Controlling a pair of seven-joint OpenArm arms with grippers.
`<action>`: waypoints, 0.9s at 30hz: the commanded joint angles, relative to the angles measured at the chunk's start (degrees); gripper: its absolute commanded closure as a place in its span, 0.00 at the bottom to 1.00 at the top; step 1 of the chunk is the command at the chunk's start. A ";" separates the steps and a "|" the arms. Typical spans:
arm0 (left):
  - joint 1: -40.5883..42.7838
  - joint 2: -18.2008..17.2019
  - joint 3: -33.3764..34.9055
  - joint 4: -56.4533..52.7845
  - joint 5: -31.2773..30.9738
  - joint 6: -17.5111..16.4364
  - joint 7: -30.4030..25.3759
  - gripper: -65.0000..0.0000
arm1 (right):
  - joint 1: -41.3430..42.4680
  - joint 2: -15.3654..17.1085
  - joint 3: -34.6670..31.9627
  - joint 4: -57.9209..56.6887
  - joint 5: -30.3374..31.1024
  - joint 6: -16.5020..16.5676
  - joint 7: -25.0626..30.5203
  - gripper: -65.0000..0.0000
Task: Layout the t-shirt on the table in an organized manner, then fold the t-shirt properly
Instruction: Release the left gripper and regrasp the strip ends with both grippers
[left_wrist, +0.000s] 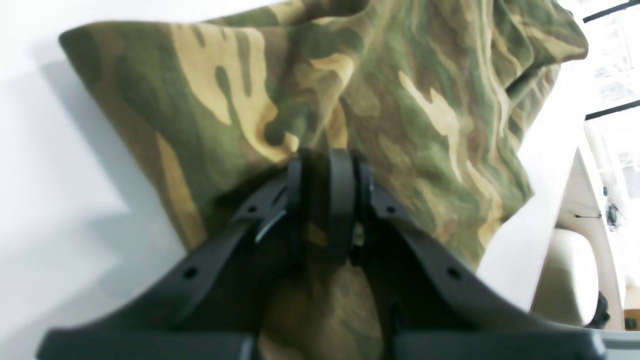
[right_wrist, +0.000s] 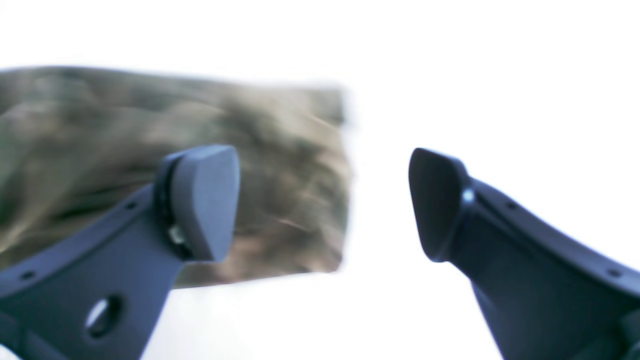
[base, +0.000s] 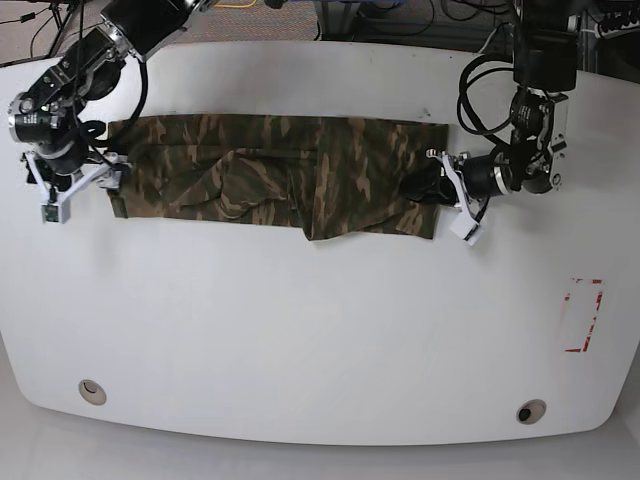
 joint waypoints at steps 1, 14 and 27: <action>0.44 -1.57 0.05 -1.41 11.32 3.38 5.21 0.91 | 2.18 1.13 2.52 -2.78 3.70 0.12 0.55 0.16; -1.32 -2.54 0.14 -1.41 14.31 3.38 5.13 0.91 | 2.27 9.92 7.09 -30.39 22.42 0.12 0.55 0.15; -1.14 -3.07 0.22 -1.41 14.14 3.38 5.13 0.91 | 0.95 6.50 1.82 -34.26 25.94 0.12 0.64 0.16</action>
